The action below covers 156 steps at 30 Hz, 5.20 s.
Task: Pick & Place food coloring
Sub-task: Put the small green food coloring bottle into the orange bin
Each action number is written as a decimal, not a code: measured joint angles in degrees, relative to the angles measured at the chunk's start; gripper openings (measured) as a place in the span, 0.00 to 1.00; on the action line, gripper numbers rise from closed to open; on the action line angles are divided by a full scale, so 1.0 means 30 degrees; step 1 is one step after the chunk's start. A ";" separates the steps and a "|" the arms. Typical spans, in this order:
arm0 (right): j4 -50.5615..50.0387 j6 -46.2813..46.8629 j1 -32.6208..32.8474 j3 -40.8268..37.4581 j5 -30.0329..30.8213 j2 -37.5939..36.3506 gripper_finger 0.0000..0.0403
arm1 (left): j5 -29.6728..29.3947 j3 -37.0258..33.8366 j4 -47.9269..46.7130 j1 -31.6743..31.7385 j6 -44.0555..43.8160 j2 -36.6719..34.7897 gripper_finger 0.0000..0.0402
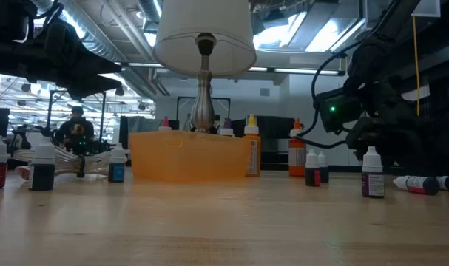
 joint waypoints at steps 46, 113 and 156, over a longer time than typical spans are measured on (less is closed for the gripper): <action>-0.5634 -0.0058 0.4786 0.4937 0.6379 -0.5802 0.14 | 0.0000 0.0000 0.0000 0.0000 -0.0006 -0.0003 0.73; 0.7918 -0.5564 0.8841 1.6670 2.0598 0.6679 0.14 | 0.0000 0.0000 0.0000 0.0000 -0.0006 -0.0001 0.73; 0.8465 -0.6028 0.8132 1.6841 2.2210 0.8937 0.14 | 0.0000 0.0000 -0.0004 0.0007 -0.0006 0.0000 0.73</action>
